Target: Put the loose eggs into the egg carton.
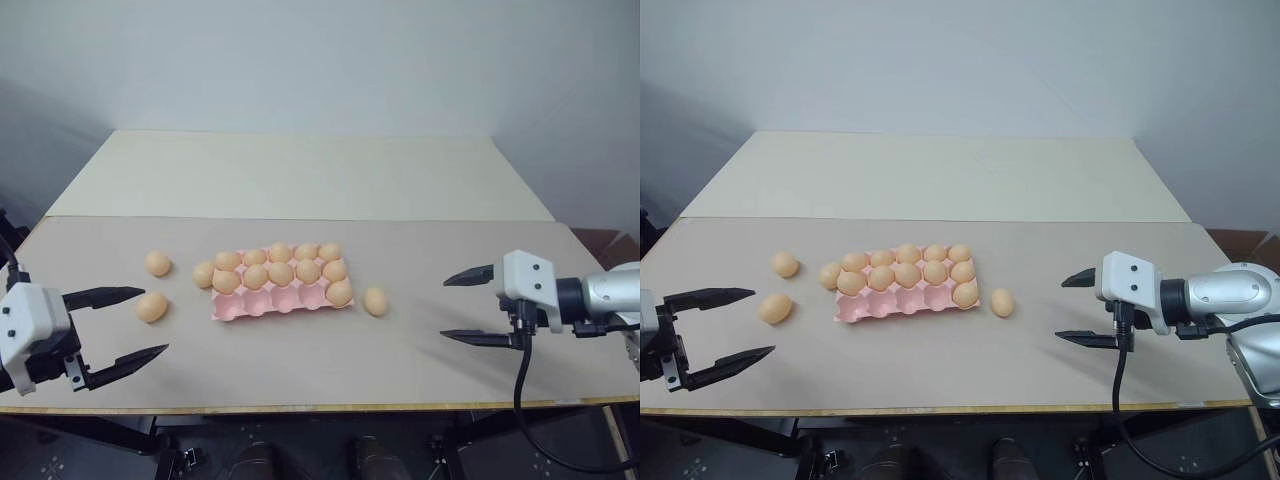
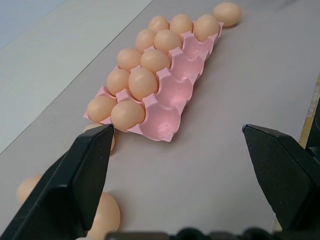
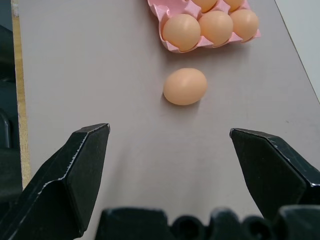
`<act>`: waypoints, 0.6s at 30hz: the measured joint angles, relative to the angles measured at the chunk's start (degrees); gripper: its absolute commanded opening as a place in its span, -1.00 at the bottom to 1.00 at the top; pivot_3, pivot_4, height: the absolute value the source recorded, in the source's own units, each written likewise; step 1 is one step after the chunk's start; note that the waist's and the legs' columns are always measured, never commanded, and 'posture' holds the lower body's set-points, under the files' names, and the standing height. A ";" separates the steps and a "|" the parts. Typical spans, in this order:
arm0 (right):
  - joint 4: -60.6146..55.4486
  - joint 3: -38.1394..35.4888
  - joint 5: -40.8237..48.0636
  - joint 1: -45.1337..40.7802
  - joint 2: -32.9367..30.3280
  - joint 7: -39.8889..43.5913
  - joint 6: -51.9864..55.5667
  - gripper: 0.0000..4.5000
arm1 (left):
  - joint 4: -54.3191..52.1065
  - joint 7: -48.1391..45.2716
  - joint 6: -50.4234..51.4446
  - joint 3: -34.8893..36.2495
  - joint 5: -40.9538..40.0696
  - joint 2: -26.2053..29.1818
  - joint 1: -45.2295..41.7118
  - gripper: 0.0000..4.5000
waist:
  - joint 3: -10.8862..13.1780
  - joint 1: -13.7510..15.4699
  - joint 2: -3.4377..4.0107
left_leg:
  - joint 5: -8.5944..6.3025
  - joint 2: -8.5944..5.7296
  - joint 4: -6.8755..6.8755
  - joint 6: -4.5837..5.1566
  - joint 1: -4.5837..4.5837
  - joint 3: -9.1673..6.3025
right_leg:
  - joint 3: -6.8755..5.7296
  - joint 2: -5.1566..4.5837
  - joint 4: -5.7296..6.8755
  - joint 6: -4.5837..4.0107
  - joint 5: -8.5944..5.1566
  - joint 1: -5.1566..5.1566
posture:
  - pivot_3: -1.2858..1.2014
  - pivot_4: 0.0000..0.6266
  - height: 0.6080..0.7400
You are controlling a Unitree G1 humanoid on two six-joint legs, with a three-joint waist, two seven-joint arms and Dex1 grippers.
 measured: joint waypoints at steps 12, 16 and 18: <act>-0.23 -0.15 0.01 0.16 -0.12 0.15 0.00 0.99 | 0.14 2.19 0.75 -2.15 0.15 -0.15 -2.15 1.00 | 0.00 -0.02 0.00 | 0.00 0.00 0.00 0.00 0.00 0.01 | 0.01 0.01 0.02 0.00 0.00 0.00 | 0.03 -0.52 1.00; -0.22 -0.17 0.03 0.15 -0.32 0.14 0.14 0.99 | 0.22 1.54 -0.02 -2.70 -0.06 -0.15 -3.03 1.00 | 0.00 0.02 0.00 | 0.00 0.00 0.00 0.00 0.00 0.01 | 0.00 0.00 0.02 0.00 0.00 0.00 | 0.03 -0.52 1.00; -0.22 -0.16 0.01 -0.12 -0.38 -0.31 0.75 0.99 | 0.21 1.15 -0.11 -3.13 -0.62 -0.15 -3.25 1.00 | 0.00 0.02 0.00 | 0.00 0.00 0.00 0.00 0.00 0.01 | 0.01 0.00 0.02 0.00 0.00 0.00 | 0.03 -0.52 1.00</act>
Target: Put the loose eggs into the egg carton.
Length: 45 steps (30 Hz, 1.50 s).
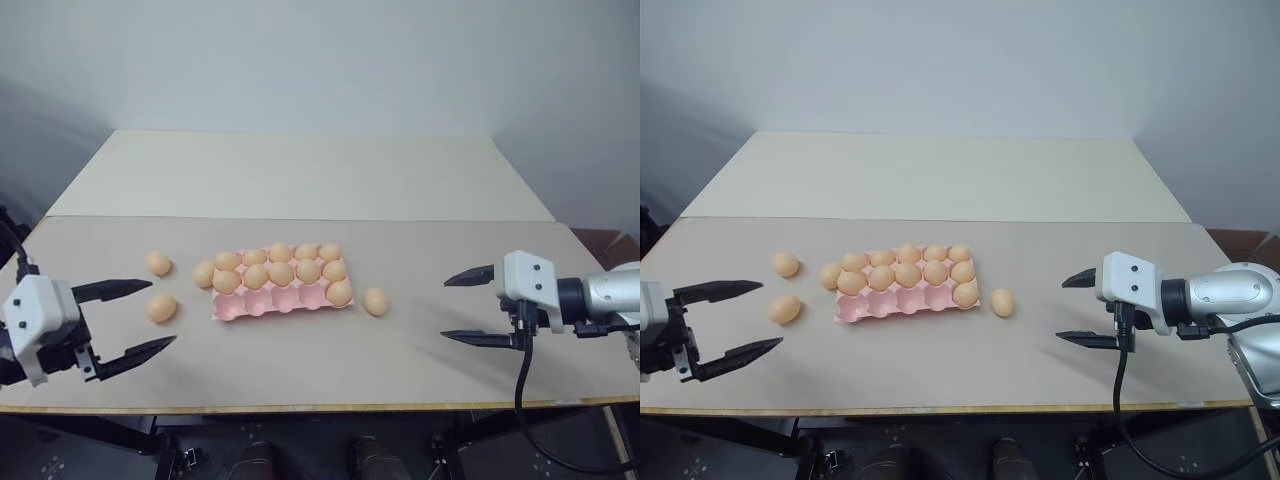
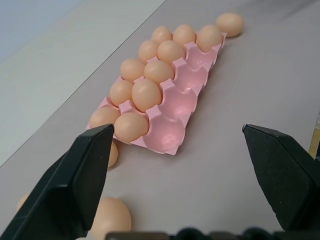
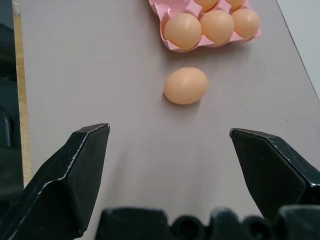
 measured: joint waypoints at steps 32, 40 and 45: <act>23.58 23.73 -16.08 -20.46 26.09 -11.78 1.53 0.99 | 2.30 -3.26 -0.16 -10.64 -2.29 0.87 -6.59 1.00 | 0.00 -0.11 0.00 | 0.28 0.01 0.03 0.45 -0.10 0.05 | 0.04 0.07 0.11 -0.03 0.03 -0.06 | 0.03 -0.52 1.00; 25.98 24.37 -17.16 -21.36 27.61 -11.26 0.76 0.44 | 2.30 -3.14 -0.35 -10.62 -1.35 0.87 -6.14 1.00 | 0.00 -0.14 0.00 | 0.28 0.01 0.02 0.45 -0.09 0.05 | 0.04 0.07 0.12 -0.03 0.03 -0.06 | 0.03 -0.52 1.00; 25.99 24.53 -18.38 -21.16 27.63 -11.15 -0.28 0.00 | 2.30 -2.80 -0.35 -10.57 -0.70 0.87 -6.07 1.00 | 0.00 -0.13 0.00 | 0.27 0.01 0.03 0.45 -0.09 0.05 | 0.04 0.07 0.12 -0.03 0.03 -0.06 | 0.03 -0.52 1.00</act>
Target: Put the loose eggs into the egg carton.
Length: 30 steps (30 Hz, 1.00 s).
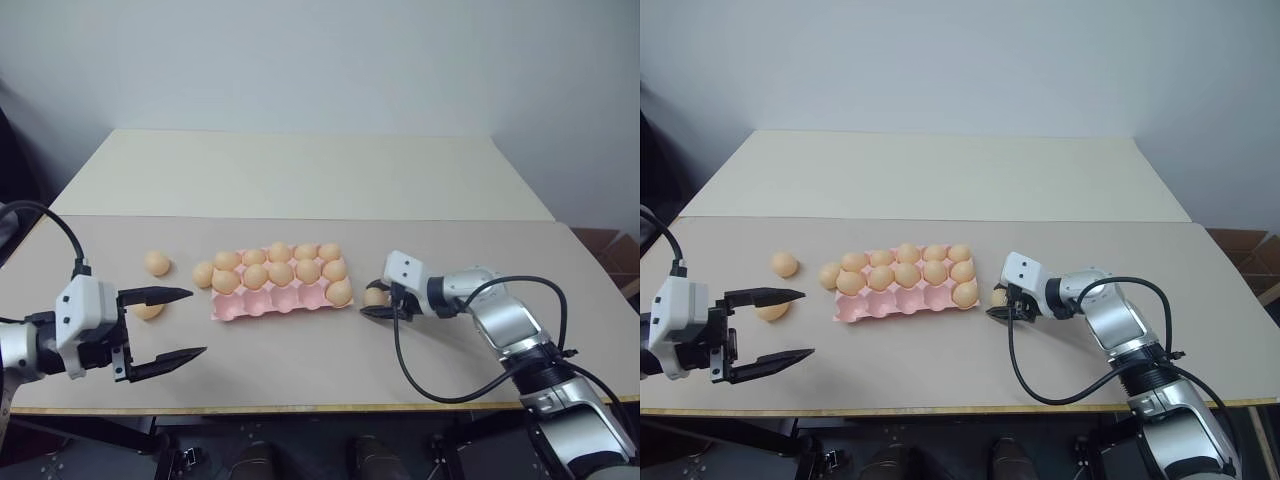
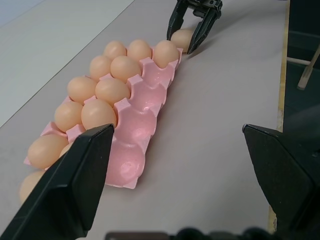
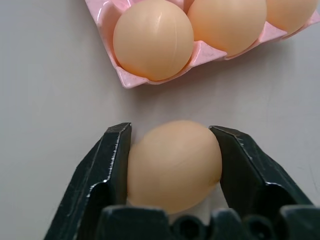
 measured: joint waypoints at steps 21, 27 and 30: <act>-9.17 0.92 -1.35 -8.79 10.20 -7.63 3.67 0.00 | 2.31 -0.24 -0.12 5.10 2.63 0.13 4.59 1.00 | 0.00 -0.20 0.03 | -0.01 0.11 -0.01 -0.02 -0.02 0.08 | -0.06 0.00 0.00 -0.34 0.17 -0.06 | 0.03 -0.52 1.00; -5.17 3.08 -3.49 -8.78 13.40 -9.63 1.72 0.00 | 1.03 0.85 -0.11 5.28 2.65 -0.97 6.96 1.00 | 0.00 -0.10 0.03 | 0.00 0.05 -0.01 -0.01 -0.12 0.08 | -0.07 -0.04 -0.02 -0.40 0.22 -0.12 | 0.03 -0.52 1.00; -5.14 3.37 -3.69 -8.68 13.36 -9.16 1.19 0.13 | 0.57 1.24 -0.11 5.59 2.63 -1.33 7.42 1.00 | 0.00 -0.19 0.03 | 0.00 0.09 -0.01 -0.01 -0.09 0.06 | -0.08 0.00 0.02 -0.35 0.18 -0.12 | 0.03 -0.52 1.00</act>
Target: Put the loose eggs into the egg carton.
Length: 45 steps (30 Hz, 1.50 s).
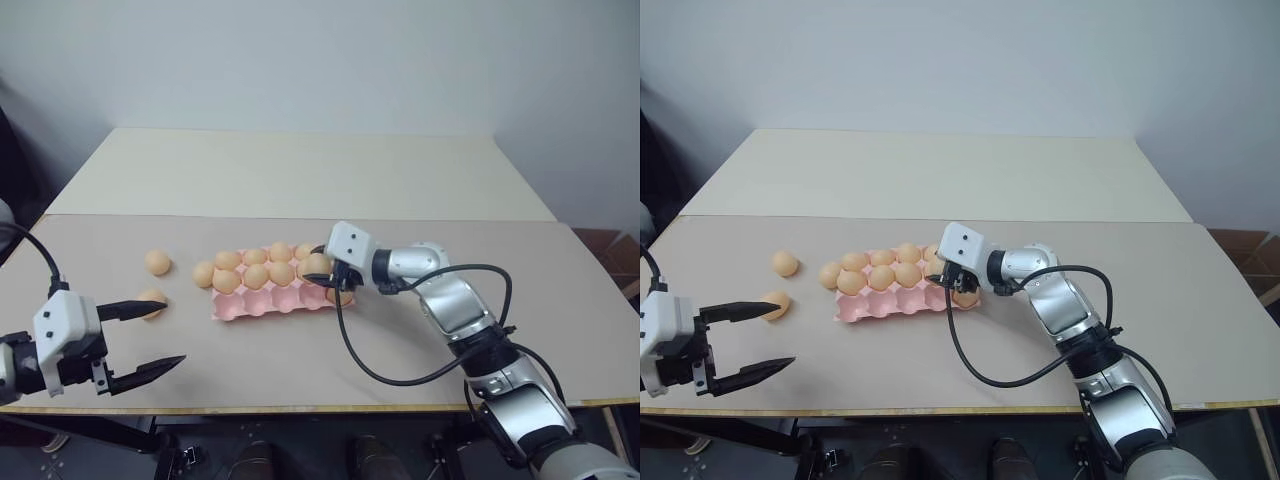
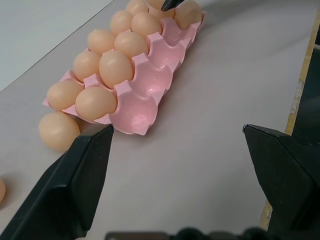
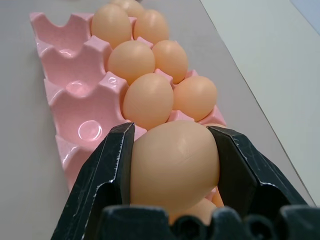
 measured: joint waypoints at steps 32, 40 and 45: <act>-27.06 -5.68 11.15 10.92 -15.85 9.94 8.40 0.99 | 9.40 5.89 -4.81 3.95 5.47 -3.70 1.38 1.00 | 0.00 0.19 0.01 | -0.28 0.04 -0.01 -0.47 0.09 -0.03 | -0.04 -0.02 -0.03 0.28 -0.19 0.03 | 0.03 -0.52 1.00; -31.45 -6.87 13.68 13.70 -19.02 8.82 11.96 0.99 | 21.67 11.51 -7.47 -2.08 11.12 -3.73 -7.87 1.00 | 0.00 0.36 -0.01 | -0.27 -0.01 -0.01 -0.46 -0.02 -0.04 | -0.07 -0.07 -0.12 0.28 -0.18 0.02 | 0.03 -0.52 1.00; -35.03 -9.88 15.51 15.80 -22.20 8.38 14.21 0.99 | 28.85 13.21 -8.28 -8.50 13.17 -4.13 -15.98 1.00 | -0.02 0.62 -0.03 | -0.27 -0.02 -0.01 -0.46 0.00 -0.06 | -0.08 -0.07 -0.11 0.29 -0.17 0.04 | 0.03 -0.52 1.00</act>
